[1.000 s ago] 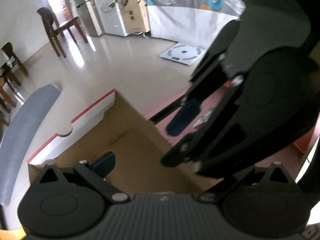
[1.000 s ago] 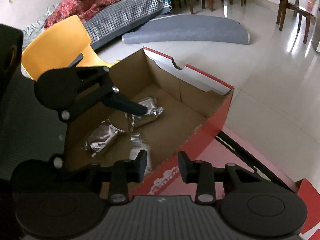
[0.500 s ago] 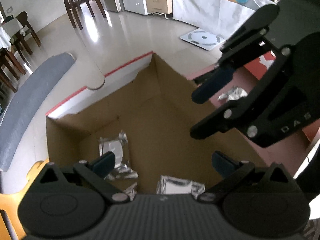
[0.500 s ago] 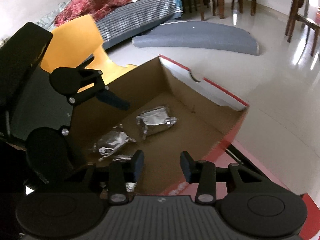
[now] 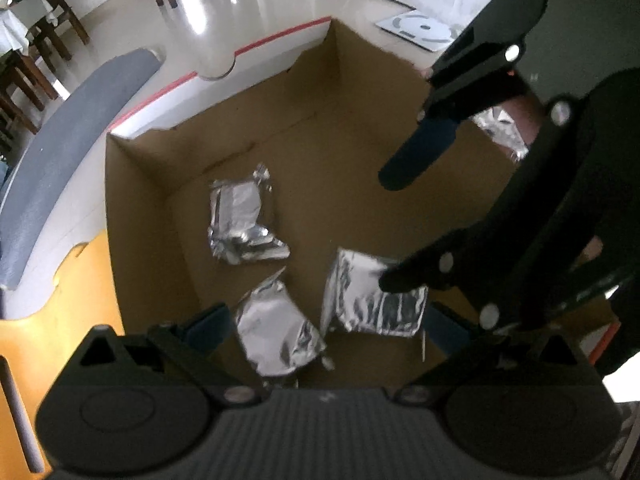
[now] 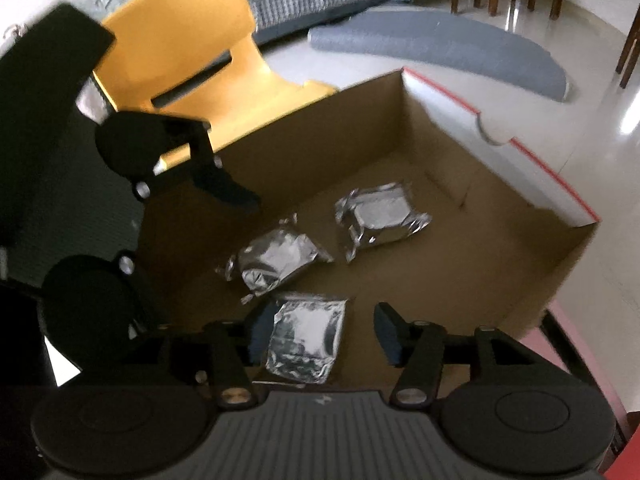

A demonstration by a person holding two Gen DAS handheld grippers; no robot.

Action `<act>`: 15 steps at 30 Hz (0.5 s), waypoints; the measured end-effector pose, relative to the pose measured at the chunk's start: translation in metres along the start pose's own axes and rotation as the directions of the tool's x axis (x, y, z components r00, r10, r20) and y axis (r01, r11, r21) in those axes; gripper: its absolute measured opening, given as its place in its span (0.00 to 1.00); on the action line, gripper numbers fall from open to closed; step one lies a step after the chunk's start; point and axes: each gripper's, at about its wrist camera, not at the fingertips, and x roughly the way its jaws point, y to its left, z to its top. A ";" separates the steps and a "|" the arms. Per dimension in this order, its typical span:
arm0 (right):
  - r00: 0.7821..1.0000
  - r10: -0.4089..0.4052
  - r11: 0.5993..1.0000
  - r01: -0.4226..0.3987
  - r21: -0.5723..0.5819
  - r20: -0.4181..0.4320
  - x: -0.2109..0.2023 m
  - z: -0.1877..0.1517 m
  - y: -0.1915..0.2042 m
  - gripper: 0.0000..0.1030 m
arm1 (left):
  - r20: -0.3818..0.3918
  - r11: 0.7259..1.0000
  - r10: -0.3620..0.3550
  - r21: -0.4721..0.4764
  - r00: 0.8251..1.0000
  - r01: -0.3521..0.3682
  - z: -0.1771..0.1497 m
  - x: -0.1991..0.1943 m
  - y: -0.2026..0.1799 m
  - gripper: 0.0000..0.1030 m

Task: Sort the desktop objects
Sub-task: 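Return the right gripper into the box and grasp a third packet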

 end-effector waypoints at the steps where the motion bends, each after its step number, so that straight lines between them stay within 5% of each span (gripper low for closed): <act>1: 1.000 0.001 1.000 -0.001 -0.005 -0.015 0.004 0.000 0.003 0.55 | -0.007 1.000 0.002 0.000 1.000 -0.002 -0.002 0.001 0.001 1.00; 15: 0.988 -0.010 0.997 0.021 0.070 -0.156 0.044 0.003 0.007 0.66 | -0.063 0.998 0.049 0.036 0.997 -0.047 -0.021 0.012 0.003 1.00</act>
